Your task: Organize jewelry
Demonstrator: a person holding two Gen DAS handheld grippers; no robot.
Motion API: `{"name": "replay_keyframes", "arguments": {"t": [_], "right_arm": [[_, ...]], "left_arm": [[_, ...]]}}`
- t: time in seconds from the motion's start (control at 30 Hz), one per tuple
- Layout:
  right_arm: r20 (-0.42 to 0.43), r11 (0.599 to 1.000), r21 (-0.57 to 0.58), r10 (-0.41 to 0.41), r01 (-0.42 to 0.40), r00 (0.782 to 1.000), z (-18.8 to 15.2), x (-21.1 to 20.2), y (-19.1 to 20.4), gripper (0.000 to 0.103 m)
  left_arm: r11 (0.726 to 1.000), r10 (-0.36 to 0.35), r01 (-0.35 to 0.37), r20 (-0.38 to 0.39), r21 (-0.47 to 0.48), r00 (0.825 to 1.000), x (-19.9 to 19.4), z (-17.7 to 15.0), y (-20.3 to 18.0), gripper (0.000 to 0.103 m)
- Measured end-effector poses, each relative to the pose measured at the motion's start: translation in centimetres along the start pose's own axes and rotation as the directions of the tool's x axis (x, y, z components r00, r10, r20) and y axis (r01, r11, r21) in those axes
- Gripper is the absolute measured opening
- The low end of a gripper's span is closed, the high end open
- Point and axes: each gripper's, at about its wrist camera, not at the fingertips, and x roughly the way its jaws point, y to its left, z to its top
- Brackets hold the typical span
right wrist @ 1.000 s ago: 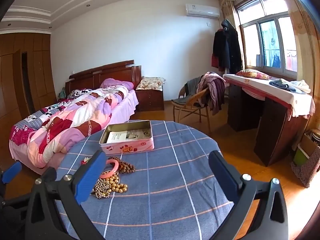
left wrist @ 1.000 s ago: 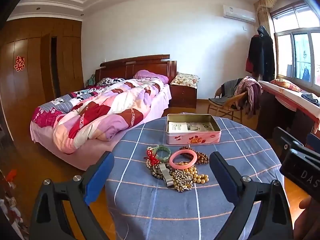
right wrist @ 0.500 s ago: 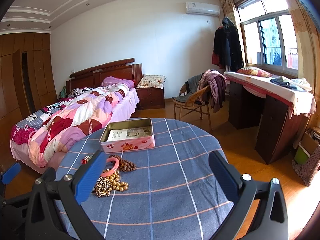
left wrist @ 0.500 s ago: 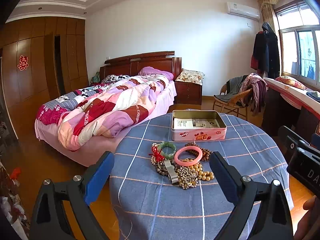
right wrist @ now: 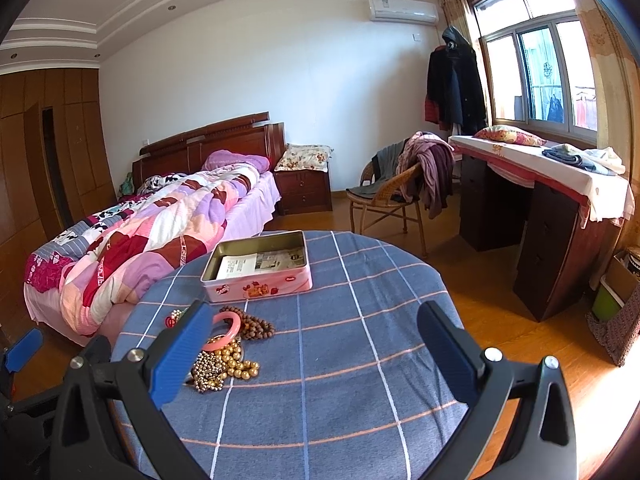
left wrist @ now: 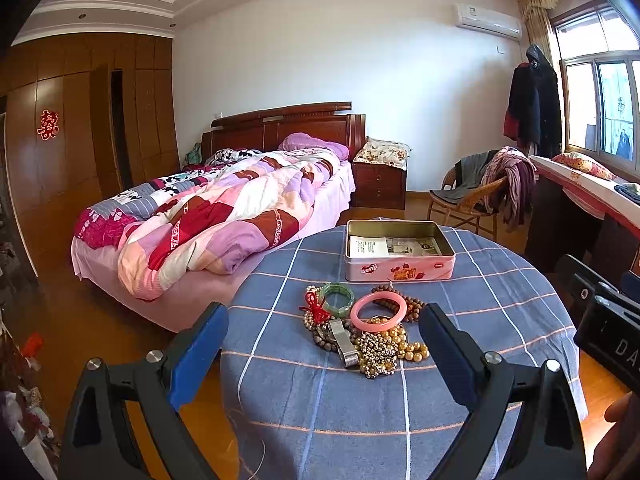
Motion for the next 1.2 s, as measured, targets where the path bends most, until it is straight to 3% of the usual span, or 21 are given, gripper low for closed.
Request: {"name": "replay_keyframes", "arguments": {"t": [1.2], "right_arm": [[-0.001, 1.0, 0.008, 0.004, -0.004, 1.0, 0.16, -0.05, 0.32, 0.103]], "left_arm": [[1.0, 0.013, -0.013, -0.001, 0.007, 1.0, 0.19, 0.0, 0.03, 0.096]]}}
